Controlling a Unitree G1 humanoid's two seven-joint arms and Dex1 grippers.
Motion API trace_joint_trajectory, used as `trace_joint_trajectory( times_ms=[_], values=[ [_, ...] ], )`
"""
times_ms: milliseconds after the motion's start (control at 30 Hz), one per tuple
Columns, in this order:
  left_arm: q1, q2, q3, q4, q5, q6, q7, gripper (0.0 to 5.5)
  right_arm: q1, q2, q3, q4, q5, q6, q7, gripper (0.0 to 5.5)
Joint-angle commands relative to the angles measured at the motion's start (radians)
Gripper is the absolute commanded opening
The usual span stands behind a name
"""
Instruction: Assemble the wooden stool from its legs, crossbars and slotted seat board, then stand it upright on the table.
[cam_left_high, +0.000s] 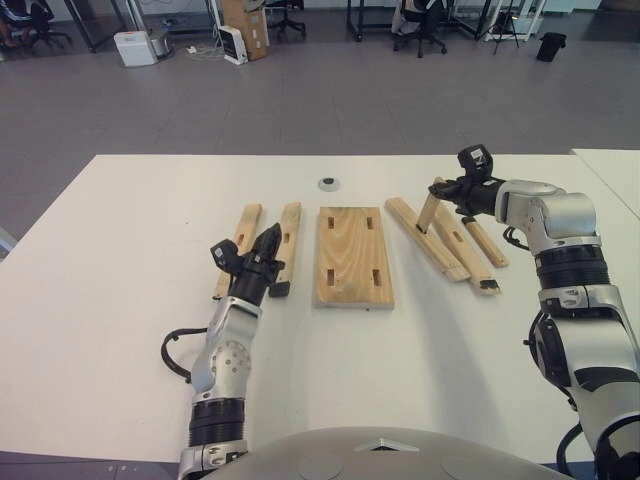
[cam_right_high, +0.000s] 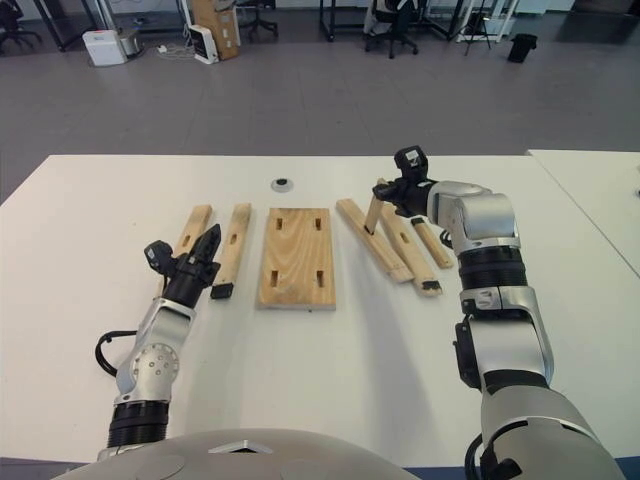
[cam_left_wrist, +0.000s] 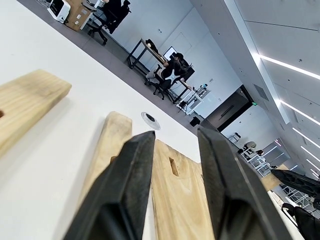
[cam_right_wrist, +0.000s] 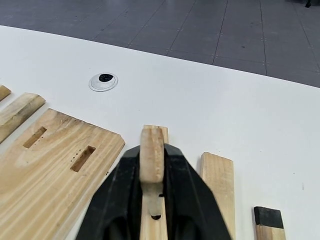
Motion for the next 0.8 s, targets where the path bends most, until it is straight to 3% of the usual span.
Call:
trace_joint_trajectory(
  times_ms=[33, 233, 367, 800],
  values=[
    [-0.021, -0.027, 0.003, 0.014, 0.017, -0.012, 0.013, 1.53, 0.123, 0.043, 0.046, 0.065, -0.009, 0.14, -0.004, 0.41],
    [-0.031, -0.031, 0.0, 0.024, 0.034, -0.012, 0.015, 1.53, 0.12, 0.044, 0.052, 0.054, -0.014, 0.108, 0.007, 0.41],
    [-0.035, -0.035, -0.007, 0.03, 0.037, -0.012, 0.011, 1.53, 0.111, 0.048, 0.044, 0.039, -0.011, 0.114, 0.013, 1.41],
    [-0.032, -0.032, -0.022, 0.029, 0.033, -0.009, 0.009, 1.53, 0.141, 0.012, 0.005, -0.044, -0.001, 0.119, 0.038, 3.81]
  ],
)
